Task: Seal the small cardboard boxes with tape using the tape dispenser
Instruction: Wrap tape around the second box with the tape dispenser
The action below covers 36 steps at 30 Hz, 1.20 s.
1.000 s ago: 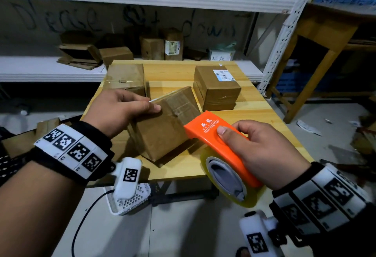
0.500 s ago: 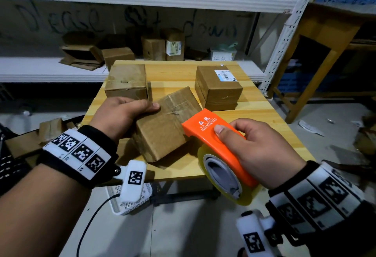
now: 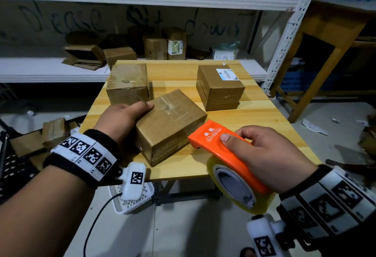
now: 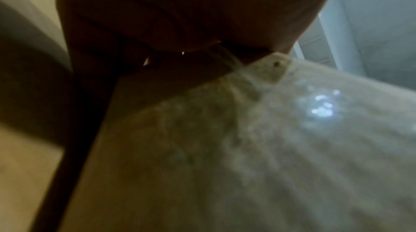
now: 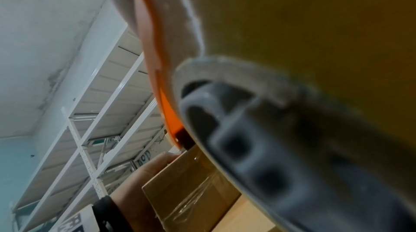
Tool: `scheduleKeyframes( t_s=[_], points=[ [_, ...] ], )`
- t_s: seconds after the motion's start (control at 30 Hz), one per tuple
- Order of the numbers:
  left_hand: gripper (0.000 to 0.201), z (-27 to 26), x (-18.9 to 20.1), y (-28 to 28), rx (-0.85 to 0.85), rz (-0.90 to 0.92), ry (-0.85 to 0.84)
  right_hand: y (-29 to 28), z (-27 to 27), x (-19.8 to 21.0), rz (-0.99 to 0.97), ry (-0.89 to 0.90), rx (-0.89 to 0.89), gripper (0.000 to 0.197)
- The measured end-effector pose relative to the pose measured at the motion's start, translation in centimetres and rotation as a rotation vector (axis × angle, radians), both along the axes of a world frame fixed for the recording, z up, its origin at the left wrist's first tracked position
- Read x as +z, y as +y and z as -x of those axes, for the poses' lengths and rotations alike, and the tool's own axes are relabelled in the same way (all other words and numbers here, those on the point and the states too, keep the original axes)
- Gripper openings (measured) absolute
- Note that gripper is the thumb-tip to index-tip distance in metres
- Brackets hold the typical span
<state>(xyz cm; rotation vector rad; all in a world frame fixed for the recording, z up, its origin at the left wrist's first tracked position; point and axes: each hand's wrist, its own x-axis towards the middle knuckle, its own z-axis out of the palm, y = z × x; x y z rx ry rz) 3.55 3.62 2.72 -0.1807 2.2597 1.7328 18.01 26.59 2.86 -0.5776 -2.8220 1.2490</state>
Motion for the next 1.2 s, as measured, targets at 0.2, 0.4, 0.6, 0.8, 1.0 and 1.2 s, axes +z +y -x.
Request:
scheduleKeyframes(
  t_s=[0.2, 0.4, 0.6, 0.8, 1.0, 1.2],
  points=[
    [0.039, 1.1, -0.7, -1.1, -0.195, 0.476, 0.451, 0.1, 0.1, 0.0, 0.013, -0.011, 0.003, 0.051],
    [0.081, -0.1, 0.1, -0.9, -0.726, 0.603, 0.756, 0.3, 0.1, -0.3, -0.006, -0.001, 0.012, 0.048],
    [0.088, 0.3, -0.8, 0.2, -0.874, 0.923, 0.771, 0.5, 0.1, -0.4, -0.005, 0.005, 0.019, 0.048],
    [0.094, -0.1, -0.6, 0.9, -0.798, 0.895, 0.724, 0.8, -0.2, -0.2, -0.012, -0.009, 0.024, 0.047],
    [0.079, -0.2, -0.8, 1.4, -0.728, 0.883, 0.704, 1.3, -0.5, 0.3, -0.06, -0.019, 0.006, 0.046],
    [0.075, 0.0, -1.2, 1.9, -0.663, 0.894, 0.703, 1.0, 0.6, 2.6, -0.197, -0.098, 0.01, 0.049]
  ],
)
